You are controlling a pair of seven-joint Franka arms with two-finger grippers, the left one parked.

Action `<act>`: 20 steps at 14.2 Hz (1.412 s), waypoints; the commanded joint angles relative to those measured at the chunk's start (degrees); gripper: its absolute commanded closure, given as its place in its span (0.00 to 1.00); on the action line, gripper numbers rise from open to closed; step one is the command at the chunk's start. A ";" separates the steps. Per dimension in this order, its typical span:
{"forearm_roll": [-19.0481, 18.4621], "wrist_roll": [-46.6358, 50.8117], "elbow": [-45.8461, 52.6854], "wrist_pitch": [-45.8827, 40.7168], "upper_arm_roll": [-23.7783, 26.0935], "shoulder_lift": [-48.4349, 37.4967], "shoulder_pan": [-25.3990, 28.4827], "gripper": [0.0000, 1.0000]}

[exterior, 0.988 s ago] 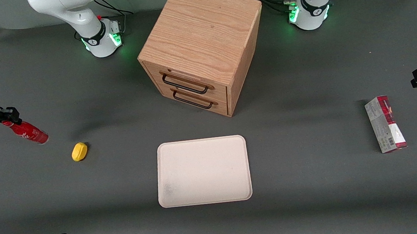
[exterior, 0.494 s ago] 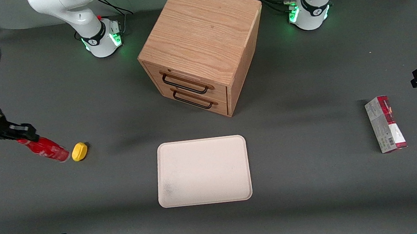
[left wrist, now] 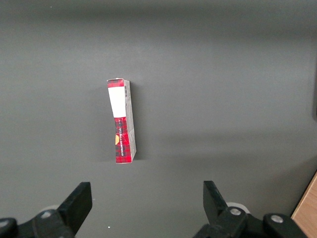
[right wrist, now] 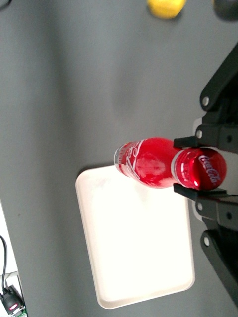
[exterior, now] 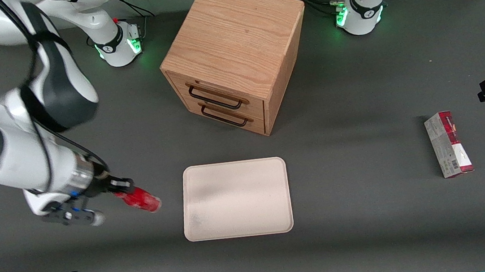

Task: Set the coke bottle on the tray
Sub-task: 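Carry the red bottle with the right gripper over the white tray, then set the bottle upright on the tray corner and open the right gripper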

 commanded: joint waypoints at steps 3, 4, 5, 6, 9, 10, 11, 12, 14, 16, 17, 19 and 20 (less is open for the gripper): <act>-7.80 6.93 5.12 8.00 3.71 10.75 2.30 1.00; -7.71 6.94 4.77 9.32 3.80 11.37 2.31 1.00; -7.71 7.02 4.33 10.46 3.80 11.89 2.31 1.00; -7.71 7.11 4.07 11.78 3.80 12.94 2.48 1.00; -7.62 7.11 1.70 14.69 3.80 13.57 2.48 1.00; -7.62 7.20 1.61 14.69 3.80 13.57 2.48 0.87; -7.62 7.20 1.26 14.78 3.80 13.57 2.48 0.07; -7.80 7.37 0.47 15.13 3.80 13.57 2.57 0.00; -7.89 6.94 0.37 15.48 3.80 13.05 2.57 0.00; -7.89 6.32 0.29 15.48 3.45 11.82 2.57 0.00; -8.15 6.32 0.20 15.48 3.36 10.77 2.66 0.00; -8.59 6.23 -0.93 15.04 2.84 8.49 2.57 0.00; -8.59 5.54 -2.34 14.69 1.44 6.38 2.66 0.00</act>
